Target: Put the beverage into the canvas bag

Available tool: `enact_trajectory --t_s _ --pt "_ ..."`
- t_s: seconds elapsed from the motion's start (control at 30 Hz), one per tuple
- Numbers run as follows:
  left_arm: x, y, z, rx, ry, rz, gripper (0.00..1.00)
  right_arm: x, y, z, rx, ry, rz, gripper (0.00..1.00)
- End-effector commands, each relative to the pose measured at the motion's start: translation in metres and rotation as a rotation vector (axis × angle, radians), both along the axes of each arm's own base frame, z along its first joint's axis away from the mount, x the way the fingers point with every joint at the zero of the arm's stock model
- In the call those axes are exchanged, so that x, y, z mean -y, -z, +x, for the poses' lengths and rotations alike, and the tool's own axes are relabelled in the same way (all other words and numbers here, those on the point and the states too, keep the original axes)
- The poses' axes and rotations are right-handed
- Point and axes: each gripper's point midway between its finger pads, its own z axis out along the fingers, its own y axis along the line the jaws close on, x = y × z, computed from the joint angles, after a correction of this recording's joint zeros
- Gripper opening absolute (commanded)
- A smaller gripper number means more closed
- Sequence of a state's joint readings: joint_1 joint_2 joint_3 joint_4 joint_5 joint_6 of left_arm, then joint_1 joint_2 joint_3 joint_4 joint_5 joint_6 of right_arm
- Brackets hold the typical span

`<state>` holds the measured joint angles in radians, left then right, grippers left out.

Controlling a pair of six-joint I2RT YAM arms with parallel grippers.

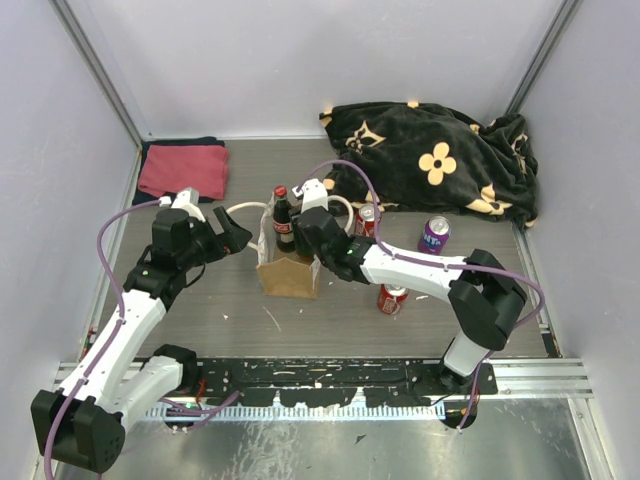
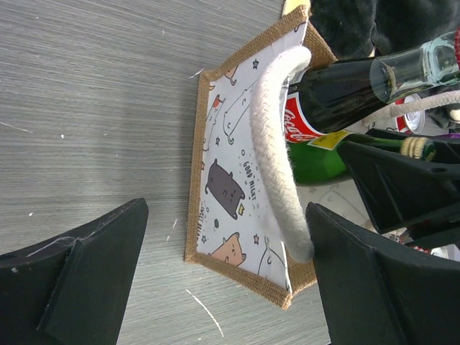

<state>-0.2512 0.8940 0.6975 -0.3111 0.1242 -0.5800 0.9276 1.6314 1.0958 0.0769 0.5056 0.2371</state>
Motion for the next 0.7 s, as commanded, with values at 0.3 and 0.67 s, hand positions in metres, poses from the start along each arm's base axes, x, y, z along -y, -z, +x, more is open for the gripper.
enact_trajectory --t_s 0.3,0.67 --pt "0.004 0.007 0.002 0.002 0.017 -0.010 0.98 -0.015 -0.033 0.021 0.138 0.018 0.097 0.01" --pt "0.005 0.009 0.000 0.001 0.023 -0.016 0.98 -0.013 -0.072 0.007 0.189 -0.012 0.116 0.71"
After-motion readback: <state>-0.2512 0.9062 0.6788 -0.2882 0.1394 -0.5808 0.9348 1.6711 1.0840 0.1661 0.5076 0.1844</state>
